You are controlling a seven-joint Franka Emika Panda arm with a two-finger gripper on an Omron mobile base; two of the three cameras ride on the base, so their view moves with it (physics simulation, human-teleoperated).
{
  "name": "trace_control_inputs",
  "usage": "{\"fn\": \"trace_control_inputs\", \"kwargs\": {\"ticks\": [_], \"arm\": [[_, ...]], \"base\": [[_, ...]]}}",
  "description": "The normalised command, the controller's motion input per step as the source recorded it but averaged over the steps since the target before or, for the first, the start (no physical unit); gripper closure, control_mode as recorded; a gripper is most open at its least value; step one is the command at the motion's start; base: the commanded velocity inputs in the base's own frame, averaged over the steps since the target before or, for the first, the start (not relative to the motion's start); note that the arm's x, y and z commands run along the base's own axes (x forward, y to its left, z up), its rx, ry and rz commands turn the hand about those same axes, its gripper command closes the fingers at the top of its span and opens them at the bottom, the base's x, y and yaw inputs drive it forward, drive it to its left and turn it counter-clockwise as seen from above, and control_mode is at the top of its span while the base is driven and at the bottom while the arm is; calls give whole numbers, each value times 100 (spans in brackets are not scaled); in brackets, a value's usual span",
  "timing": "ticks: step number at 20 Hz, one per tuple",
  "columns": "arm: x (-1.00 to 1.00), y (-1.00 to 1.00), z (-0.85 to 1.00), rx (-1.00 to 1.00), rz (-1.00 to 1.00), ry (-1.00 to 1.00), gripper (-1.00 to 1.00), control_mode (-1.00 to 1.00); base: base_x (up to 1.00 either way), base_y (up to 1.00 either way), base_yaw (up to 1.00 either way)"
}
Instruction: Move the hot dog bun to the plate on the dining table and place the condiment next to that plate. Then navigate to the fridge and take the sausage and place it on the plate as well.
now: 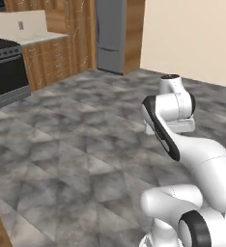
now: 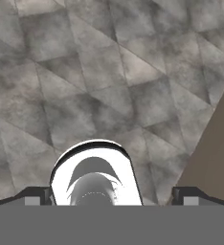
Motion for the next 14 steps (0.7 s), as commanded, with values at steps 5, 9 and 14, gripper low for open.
{"fn": "trace_control_inputs", "kwargs": {"ticks": [5, 9, 14], "arm": [[0, 0, 0, 0, 0, 0, -100, 100], [0, 0, 0, 0, 0, 0, -100, 100], [0, 0, 0, 0, 0, 0, -100, 100]], "base": [[100, -38, 40], [100, -28, 43], [100, -15, 54]]}}
